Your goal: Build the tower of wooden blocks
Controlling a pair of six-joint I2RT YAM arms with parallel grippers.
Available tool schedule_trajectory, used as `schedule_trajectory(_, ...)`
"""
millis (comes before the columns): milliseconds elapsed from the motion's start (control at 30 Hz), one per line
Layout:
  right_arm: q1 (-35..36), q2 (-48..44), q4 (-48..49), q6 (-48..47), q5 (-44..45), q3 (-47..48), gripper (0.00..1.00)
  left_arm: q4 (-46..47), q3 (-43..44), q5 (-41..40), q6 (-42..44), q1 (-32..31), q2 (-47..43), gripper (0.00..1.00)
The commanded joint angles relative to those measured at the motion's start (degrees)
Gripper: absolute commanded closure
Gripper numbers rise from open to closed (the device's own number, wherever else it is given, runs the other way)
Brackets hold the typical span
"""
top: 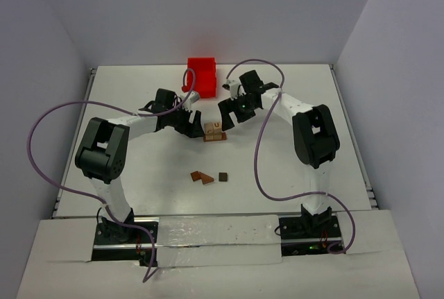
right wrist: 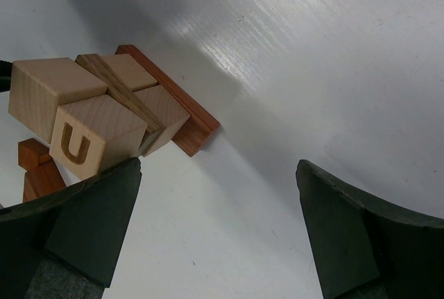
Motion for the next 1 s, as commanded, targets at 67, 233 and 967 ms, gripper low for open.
schedule_trajectory(67, 0.6, -3.2, -0.1, -0.2, -0.7, 1.0, 0.00, 0.8, 2.3, 1.8, -0.5, 0.2, 0.5, 0.14)
schedule_trajectory(233, 0.6, -3.2, -0.1, -0.2, -0.6, 0.9, 0.00, 0.9, 2.5, 1.8, -0.6, 0.0, 0.5, 0.14)
schedule_trajectory(967, 0.6, -3.2, 0.0, -0.3, -0.5, 0.9, 0.00, 1.1, 2.3, 1.5, -0.3, -1.0, 0.2, 0.14)
